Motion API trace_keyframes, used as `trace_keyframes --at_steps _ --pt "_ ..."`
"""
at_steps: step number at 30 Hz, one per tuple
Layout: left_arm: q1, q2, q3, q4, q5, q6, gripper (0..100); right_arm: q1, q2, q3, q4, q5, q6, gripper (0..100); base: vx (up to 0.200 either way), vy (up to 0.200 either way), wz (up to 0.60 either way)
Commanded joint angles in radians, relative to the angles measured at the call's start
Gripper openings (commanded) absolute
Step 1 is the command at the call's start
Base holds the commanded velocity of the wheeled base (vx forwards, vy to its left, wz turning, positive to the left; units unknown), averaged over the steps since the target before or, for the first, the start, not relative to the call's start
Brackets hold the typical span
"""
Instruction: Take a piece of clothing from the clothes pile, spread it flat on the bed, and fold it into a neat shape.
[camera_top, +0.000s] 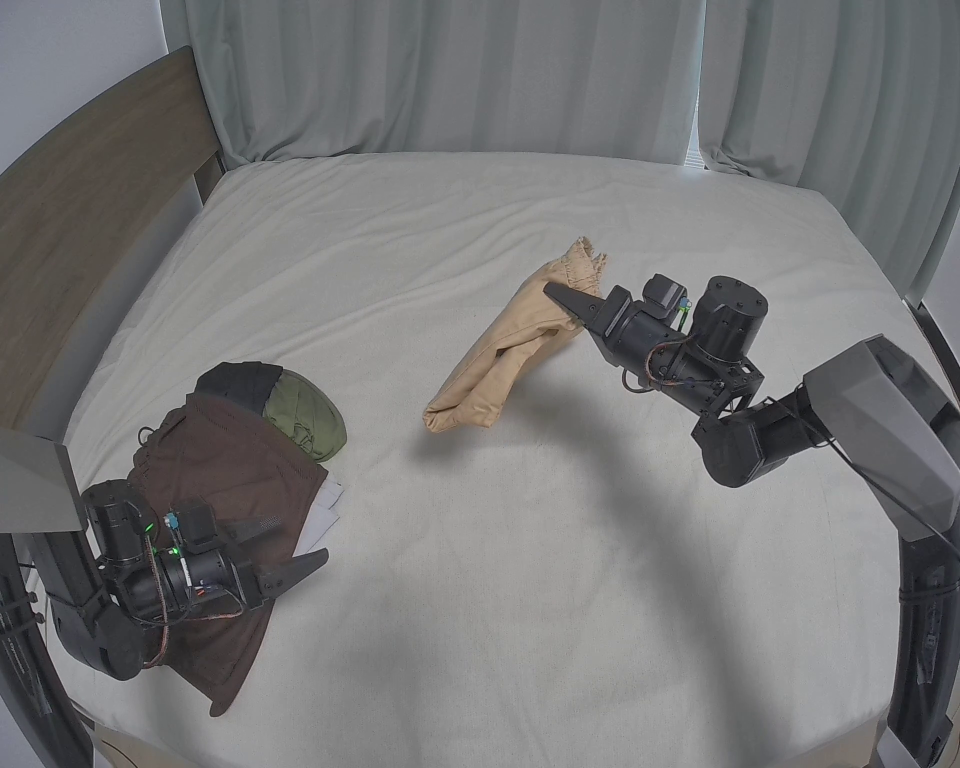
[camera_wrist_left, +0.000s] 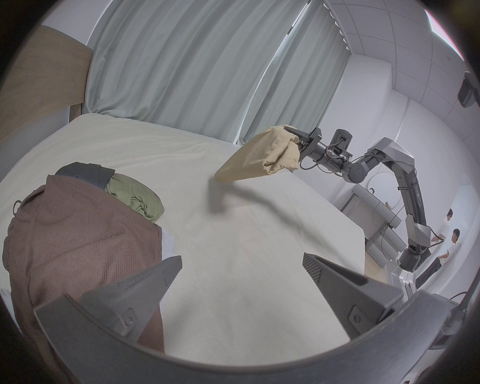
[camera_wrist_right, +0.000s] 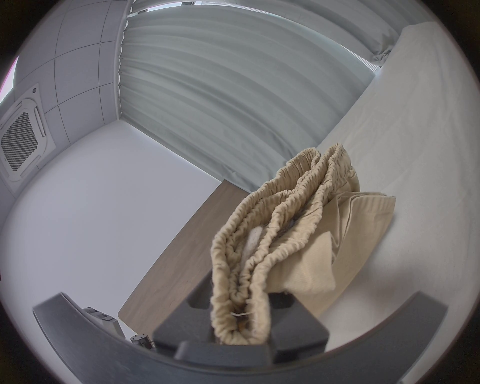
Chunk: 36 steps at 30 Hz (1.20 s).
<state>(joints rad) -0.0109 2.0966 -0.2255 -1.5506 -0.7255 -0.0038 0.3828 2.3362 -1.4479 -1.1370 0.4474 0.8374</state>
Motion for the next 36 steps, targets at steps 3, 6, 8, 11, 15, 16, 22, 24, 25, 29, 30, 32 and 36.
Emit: trace_keyframes --at_steps 3,6,8,11,15,16,22,24,25,29,30,32,36 --pt "0.000 0.003 0.000 0.000 0.000 -0.001 100 -0.004 0.065 -0.069 0.023 0.000 0.000 0 0.000 0.000 0.00" --pt "0.000 0.005 0.002 0.000 0.000 -0.001 100 -0.004 0.077 -0.120 0.056 0.000 0.000 0 0.000 0.000 0.00" --pt "0.000 0.003 0.002 0.000 -0.005 -0.002 100 -0.005 0.092 -0.166 0.077 0.000 0.000 0 0.000 0.000 0.00" --pt "0.002 0.003 0.002 0.000 -0.012 -0.004 100 -0.005 0.112 -0.246 0.120 0.000 0.002 0 0.000 0.000 0.00" --pt "0.005 0.003 0.002 0.000 -0.014 -0.007 100 -0.007 0.132 -0.338 0.177 0.000 0.002 0 0.000 0.000 0.00" --pt "0.005 0.003 0.002 0.000 -0.014 -0.007 100 -0.007 0.134 -0.341 0.178 0.000 0.002 0 0.000 0.000 0.00" --pt "0.006 0.005 0.002 0.000 -0.014 -0.007 100 -0.008 0.180 -0.445 0.235 0.000 0.002 0 0.000 0.000 0.00" --pt "0.006 0.006 0.000 0.000 -0.014 -0.007 100 -0.015 0.209 -0.468 0.247 0.000 0.002 0 0.000 0.000 0.00" --pt "0.006 0.005 0.000 0.000 -0.014 -0.007 100 -0.030 0.255 -0.494 0.255 -0.001 0.000 0 0.000 0.000 0.00" --pt "0.008 0.005 -0.001 0.000 -0.015 -0.007 100 -0.045 0.316 -0.497 0.258 -0.001 -0.001 0 0.000 0.000 0.00" --pt "0.008 0.005 -0.001 0.000 -0.015 -0.007 100 -0.050 0.328 -0.490 0.257 -0.001 -0.003 0 0.000 0.000 0.00" --pt "0.008 0.006 -0.003 0.000 -0.015 -0.008 100 -0.053 0.341 -0.470 0.253 -0.001 -0.004 0 0.000 0.000 0.00" --pt "0.006 0.011 -0.005 0.000 -0.015 -0.008 100 -0.064 0.316 -0.316 0.194 -0.015 -0.006 0 0.000 0.000 0.00"
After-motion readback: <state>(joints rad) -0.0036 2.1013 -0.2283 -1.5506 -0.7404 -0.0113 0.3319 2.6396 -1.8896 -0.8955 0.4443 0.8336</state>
